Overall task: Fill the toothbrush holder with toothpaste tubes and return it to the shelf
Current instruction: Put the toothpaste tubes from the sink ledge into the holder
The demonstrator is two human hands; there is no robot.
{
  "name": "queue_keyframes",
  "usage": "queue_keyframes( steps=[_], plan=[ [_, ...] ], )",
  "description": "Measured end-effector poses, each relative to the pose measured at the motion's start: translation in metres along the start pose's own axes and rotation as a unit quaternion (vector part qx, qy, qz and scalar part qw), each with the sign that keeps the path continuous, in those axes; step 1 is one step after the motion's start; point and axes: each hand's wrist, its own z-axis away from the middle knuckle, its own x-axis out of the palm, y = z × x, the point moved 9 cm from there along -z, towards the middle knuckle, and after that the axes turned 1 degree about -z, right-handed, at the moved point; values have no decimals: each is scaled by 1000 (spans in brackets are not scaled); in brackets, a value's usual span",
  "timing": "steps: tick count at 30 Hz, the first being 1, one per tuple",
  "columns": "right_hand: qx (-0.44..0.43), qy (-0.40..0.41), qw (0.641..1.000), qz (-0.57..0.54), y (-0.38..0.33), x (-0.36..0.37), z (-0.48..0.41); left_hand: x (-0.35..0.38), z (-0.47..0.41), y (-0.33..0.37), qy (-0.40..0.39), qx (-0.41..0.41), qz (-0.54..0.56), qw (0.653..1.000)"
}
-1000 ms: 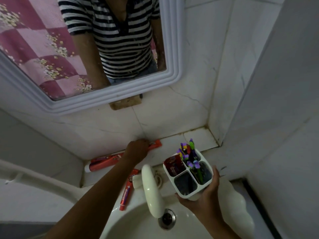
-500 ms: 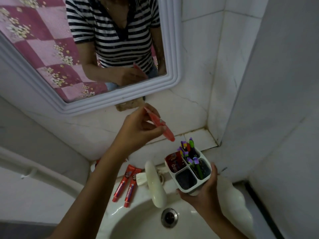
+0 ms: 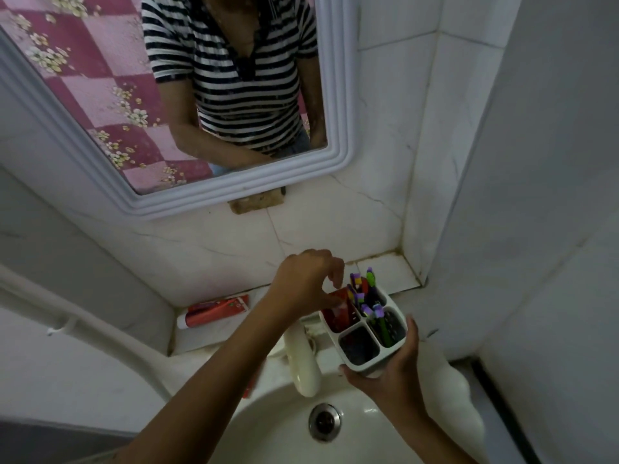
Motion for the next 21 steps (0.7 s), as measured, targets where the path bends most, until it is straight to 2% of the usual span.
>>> queue_keyframes(
  steps=[4, 6, 8, 10, 12, 14, 16, 19, 21],
  plan=[
    [-11, 9, 1000, 1, -1, -9, -2, -2, 1, -5, 6, 4, 41, 999],
    [-16, 20, 1000, -4, -3, -16, -5, -1, 2, -13, -17, -18, 128, 991],
    [-24, 30, 999, -15, -4, -24, -8, -5, 6, -24, -17, -43, 253, 966],
    [-29, 33, 999, -26, -4, -32, -11, -7, 12, -50, 20, -86, 327, 941],
    [-32, 28, 999, -32, -4, -36, -14, 8, 26, -97, 44, -169, 329, 928],
    [-35, 20, 998, -40, -3, -35, -15, 35, 49, -152, 30, -272, 253, 928],
    [-31, 5, 998, -47, -1, -25, -12, 62, 79, -195, -30, -333, 97, 937],
    [-25, -9, 998, -50, 1, -9, -3, 98, 118, -227, -132, -335, -100, 928],
    [-32, -18, 998, -45, 0, 0, 2, 105, 128, -235, -146, -311, -182, 921]
  ],
)
